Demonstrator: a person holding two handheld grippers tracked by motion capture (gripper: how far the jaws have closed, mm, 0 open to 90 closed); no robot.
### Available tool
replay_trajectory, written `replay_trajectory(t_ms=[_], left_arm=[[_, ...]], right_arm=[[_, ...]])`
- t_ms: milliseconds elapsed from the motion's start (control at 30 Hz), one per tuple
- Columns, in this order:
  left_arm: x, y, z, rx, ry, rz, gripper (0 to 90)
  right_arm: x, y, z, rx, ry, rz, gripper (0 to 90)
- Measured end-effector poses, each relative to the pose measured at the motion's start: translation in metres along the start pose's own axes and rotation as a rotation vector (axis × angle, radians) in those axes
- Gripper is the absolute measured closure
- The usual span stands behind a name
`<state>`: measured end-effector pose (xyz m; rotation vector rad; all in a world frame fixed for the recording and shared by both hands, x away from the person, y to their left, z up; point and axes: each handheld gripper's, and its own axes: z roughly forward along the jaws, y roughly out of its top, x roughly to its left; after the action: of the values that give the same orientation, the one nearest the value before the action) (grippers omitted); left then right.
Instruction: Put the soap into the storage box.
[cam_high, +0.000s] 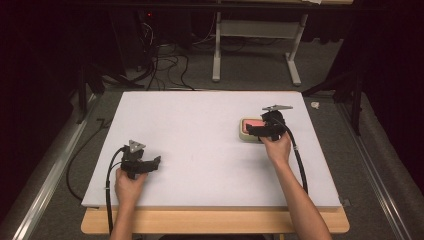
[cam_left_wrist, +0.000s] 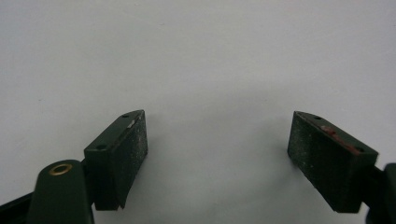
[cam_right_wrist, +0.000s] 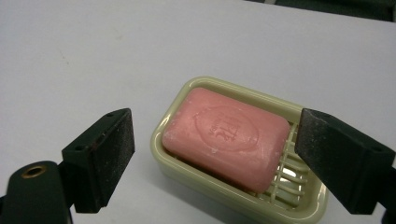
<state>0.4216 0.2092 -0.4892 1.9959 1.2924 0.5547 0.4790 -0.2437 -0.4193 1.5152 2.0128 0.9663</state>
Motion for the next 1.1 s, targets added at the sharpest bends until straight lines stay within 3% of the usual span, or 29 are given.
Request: replay_trajectory(t_ms=[400, 1100], left_arm=[[0.000, 0.000, 0.000, 0.000, 0.000, 0.000, 20.7], [0.000, 0.000, 0.000, 0.000, 0.001, 0.001, 20.7]], right_arm=[[0.000, -0.004, -0.031, -0.074, 0.017, -0.033, 13.8], [-0.005, -0.019, -0.069, -0.128, 0.033, -0.039, 14.3]])
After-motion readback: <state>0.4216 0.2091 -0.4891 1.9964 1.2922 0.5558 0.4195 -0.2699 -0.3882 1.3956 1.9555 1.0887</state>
